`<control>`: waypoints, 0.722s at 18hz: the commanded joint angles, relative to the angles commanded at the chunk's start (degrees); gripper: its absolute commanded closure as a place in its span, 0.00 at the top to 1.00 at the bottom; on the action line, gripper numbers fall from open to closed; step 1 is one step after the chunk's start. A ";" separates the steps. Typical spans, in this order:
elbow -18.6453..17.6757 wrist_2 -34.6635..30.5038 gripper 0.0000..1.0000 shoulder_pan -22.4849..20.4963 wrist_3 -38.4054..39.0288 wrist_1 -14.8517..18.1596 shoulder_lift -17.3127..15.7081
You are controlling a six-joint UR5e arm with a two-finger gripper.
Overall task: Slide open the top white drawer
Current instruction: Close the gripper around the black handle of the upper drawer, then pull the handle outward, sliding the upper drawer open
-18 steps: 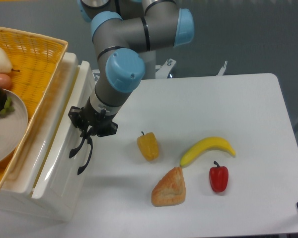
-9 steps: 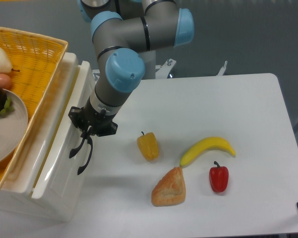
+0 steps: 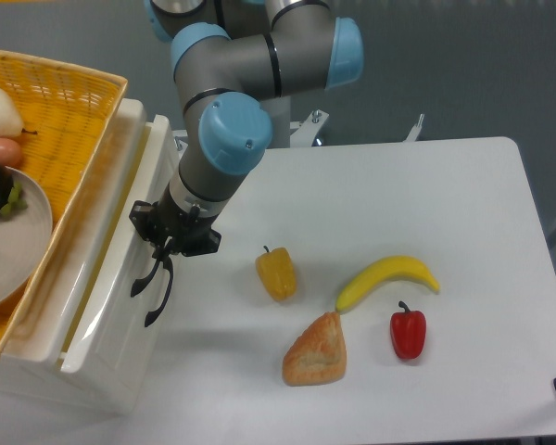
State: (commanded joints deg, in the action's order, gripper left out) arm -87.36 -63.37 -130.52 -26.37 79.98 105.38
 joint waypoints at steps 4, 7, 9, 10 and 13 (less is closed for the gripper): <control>0.00 -0.09 0.13 -0.70 -0.09 -0.09 0.00; 0.00 -0.09 0.13 -1.67 -0.18 -0.09 0.00; 0.00 -0.09 0.13 -2.46 -0.44 -0.09 0.00; 0.00 -0.09 0.13 -2.72 -0.53 -0.09 0.09; 0.00 -0.09 0.13 -4.04 -0.70 -0.26 0.09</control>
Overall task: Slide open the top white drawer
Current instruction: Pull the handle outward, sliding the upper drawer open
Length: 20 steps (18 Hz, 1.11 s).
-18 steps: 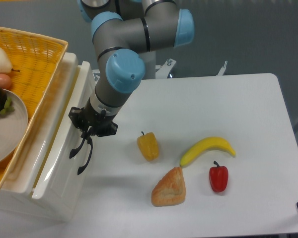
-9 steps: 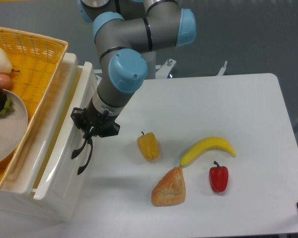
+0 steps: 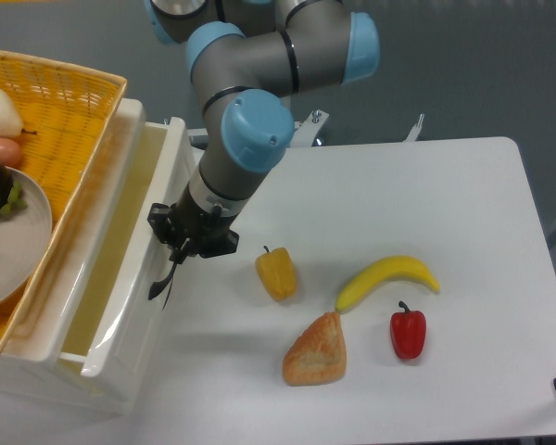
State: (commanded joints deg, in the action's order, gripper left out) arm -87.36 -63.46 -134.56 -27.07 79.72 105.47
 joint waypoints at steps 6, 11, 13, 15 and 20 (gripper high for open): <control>0.00 -0.18 0.13 -3.43 -0.70 0.00 -0.18; -0.09 -0.09 0.13 -6.06 -3.95 0.26 0.17; -0.09 -0.09 0.13 -6.42 -4.74 0.53 0.26; -0.09 -0.09 0.13 -7.21 -4.83 0.53 0.35; 0.00 -0.09 0.13 -8.61 -4.92 0.26 0.79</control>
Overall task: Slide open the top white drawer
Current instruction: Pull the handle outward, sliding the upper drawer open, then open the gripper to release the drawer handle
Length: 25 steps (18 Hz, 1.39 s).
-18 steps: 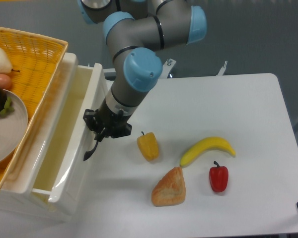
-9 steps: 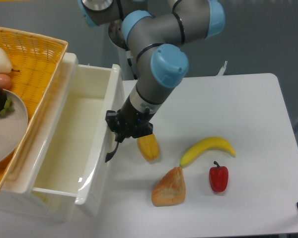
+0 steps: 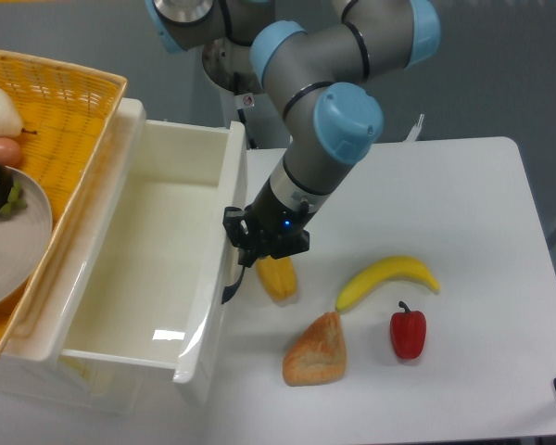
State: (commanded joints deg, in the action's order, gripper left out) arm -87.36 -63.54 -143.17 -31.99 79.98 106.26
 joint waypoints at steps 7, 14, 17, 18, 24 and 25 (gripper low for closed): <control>0.09 0.09 0.13 -1.85 -1.39 0.09 0.00; 0.09 0.35 0.13 -3.08 -3.08 0.44 0.00; 0.09 0.44 0.21 -3.08 -3.08 0.44 0.00; 0.09 0.44 0.35 -3.08 -3.16 0.35 0.00; 0.00 0.18 0.91 -3.08 -3.25 0.00 0.00; 0.00 0.18 0.95 -3.08 -3.25 0.00 0.00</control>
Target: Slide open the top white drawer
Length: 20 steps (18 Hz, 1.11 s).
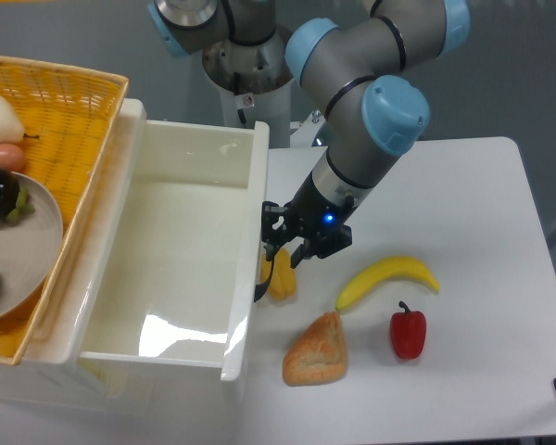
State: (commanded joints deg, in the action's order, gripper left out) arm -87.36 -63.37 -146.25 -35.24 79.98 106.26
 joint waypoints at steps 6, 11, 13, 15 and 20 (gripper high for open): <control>0.09 0.00 0.99 -1.31 0.00 0.00 0.00; 0.17 0.09 0.99 -1.93 0.00 0.00 -0.09; 0.44 0.09 0.99 -2.81 0.00 -0.09 -0.09; 0.88 0.00 1.00 -3.60 -0.26 -0.26 -0.09; 0.97 -0.61 1.00 -6.32 -3.95 -1.40 -0.35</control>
State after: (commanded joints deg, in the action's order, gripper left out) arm -86.40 -63.98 -152.57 -39.20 78.58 105.91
